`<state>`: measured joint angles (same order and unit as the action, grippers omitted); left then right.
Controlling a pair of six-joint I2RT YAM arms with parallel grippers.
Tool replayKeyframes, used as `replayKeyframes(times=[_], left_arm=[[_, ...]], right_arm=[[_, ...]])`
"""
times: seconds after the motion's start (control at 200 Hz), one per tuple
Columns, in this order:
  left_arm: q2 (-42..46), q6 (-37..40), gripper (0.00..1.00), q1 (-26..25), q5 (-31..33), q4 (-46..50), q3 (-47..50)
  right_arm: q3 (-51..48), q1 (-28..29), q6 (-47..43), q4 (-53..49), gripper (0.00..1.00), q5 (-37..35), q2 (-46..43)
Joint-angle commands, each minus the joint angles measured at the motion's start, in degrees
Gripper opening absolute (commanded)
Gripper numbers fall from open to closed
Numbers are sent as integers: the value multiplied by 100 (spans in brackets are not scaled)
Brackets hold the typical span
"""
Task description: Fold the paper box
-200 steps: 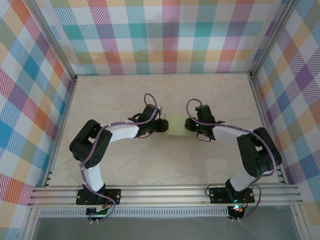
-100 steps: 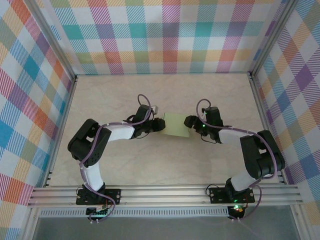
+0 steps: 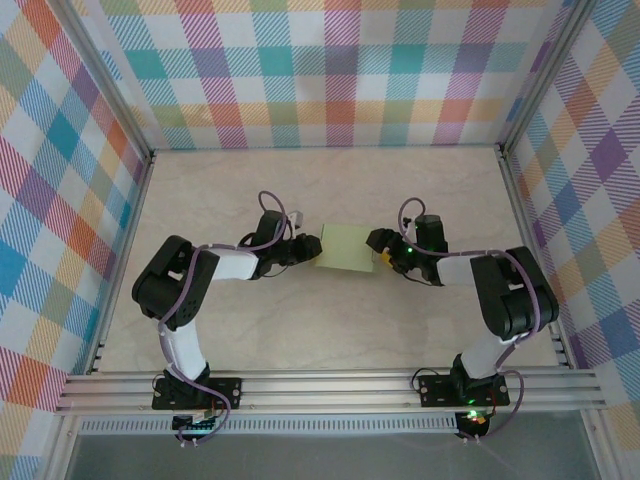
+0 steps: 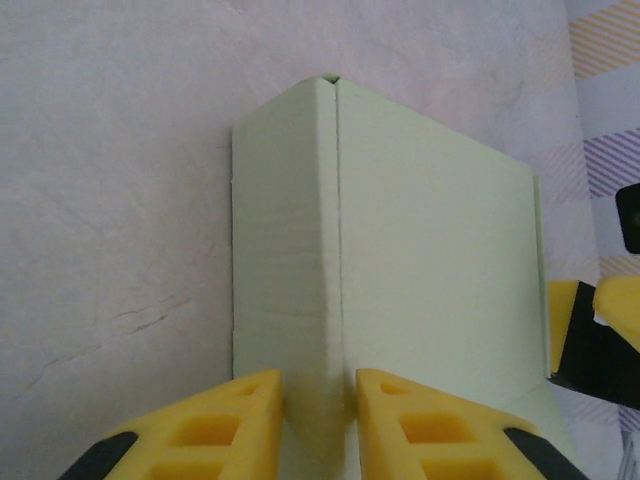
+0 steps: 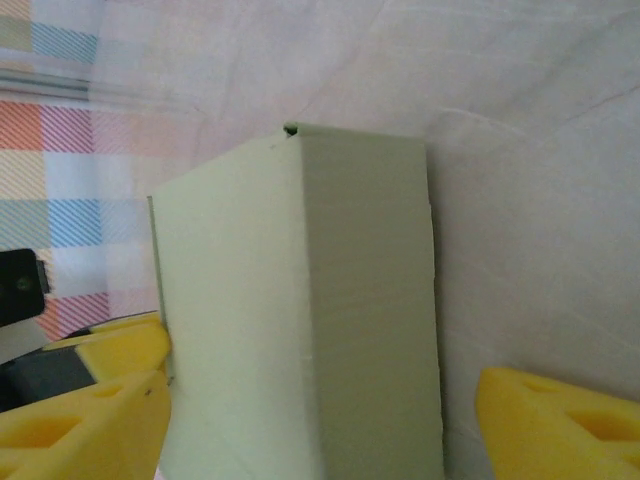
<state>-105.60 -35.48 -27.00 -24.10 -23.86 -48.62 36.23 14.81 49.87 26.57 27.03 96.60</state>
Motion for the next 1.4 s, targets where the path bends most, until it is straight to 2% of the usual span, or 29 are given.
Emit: replayKeyframes(times=[0.0, 0.36, 0.485, 0.745, 1.095, 1.21, 1.35, 1.395], left_arm=[[-198, -185, 24, 150, -155, -85, 198], [-320, -444, 22, 397, -486, -512, 387], [-342, -451, 22, 415, -517, -521, 373], [-332, -395, 23, 415, -507, -450, 355], [-24, -145, 37, 415, -307, -218, 348], [193, 113, 41, 415, -304, -348, 424], [761, 656, 48, 415, -11, -419, 555], [1006, 933, 59, 415, 97, -344, 555]], right_arm=[[84, -31, 213, 342, 80, 520, 258], [155, -31, 572, 1000, 80, 1111, 605], [235, -22, 706, 1243, 78, 1331, 682], [319, -22, 1002, 1446, 59, 1533, 775], [336, -22, 1165, 1459, 42, 1630, 675], [346, -22, 1166, 1372, 40, 1618, 592], [360, -45, 1123, 1207, 40, 1636, 438], [363, -73, 1092, 1137, 39, 1640, 365]])
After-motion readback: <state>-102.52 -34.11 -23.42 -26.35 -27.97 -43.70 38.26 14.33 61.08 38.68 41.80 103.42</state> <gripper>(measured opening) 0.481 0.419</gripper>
